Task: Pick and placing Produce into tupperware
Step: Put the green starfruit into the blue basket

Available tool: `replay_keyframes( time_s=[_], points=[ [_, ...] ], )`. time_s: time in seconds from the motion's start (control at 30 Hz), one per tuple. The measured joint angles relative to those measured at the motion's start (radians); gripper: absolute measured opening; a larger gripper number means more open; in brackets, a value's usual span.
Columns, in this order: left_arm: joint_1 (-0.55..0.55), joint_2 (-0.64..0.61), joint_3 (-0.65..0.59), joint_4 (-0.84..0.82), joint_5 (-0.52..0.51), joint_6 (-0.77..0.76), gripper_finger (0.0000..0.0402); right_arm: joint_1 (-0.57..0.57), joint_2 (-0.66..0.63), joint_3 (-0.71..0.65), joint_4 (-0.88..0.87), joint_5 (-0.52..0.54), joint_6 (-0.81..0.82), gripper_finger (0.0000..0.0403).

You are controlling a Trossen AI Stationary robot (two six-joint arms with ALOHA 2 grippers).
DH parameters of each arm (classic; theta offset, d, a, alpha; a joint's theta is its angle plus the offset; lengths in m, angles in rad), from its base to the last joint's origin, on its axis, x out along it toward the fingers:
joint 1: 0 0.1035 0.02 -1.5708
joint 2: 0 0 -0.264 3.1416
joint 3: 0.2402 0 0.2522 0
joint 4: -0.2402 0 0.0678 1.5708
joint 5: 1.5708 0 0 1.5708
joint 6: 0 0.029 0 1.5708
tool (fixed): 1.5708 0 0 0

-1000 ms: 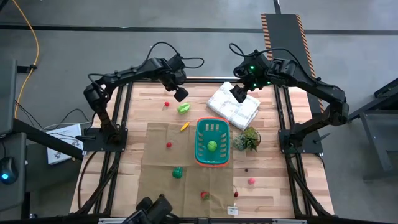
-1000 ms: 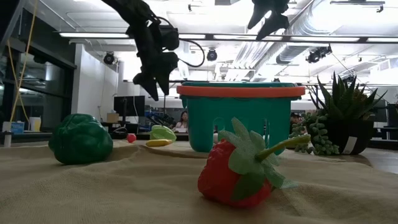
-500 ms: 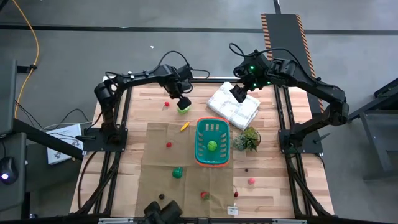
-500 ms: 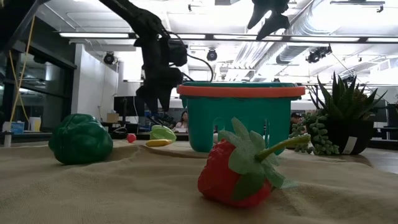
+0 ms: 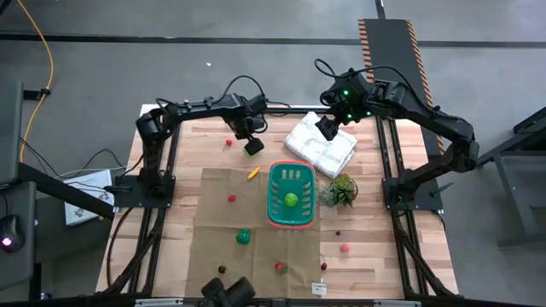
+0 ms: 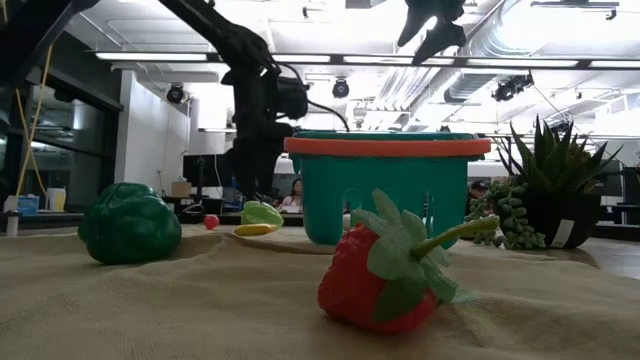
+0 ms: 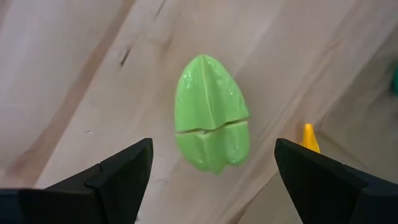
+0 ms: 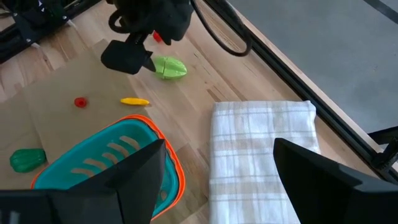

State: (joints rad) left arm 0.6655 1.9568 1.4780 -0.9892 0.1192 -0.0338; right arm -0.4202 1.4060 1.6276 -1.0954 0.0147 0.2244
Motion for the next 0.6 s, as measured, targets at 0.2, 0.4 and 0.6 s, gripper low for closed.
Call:
replay_keyframes(
  time_s=[0.2,0.4,0.6],
  points=[
    [-0.007,0.025,0.000,0.001,0.001,0.000,0.0326,0.000,0.000,0.000,0.000,0.000,0.003,0.0288],
    [-0.005,0.024,0.000,0.047,0.001,0.000,0.0326,0.000,0.000,0.000,0.000,0.000,0.003,0.0288],
    [-0.005,0.039,0.000,0.072,0.003,-0.005,0.0326,0.000,0.000,0.000,0.000,0.000,0.003,0.0288]
  ],
)
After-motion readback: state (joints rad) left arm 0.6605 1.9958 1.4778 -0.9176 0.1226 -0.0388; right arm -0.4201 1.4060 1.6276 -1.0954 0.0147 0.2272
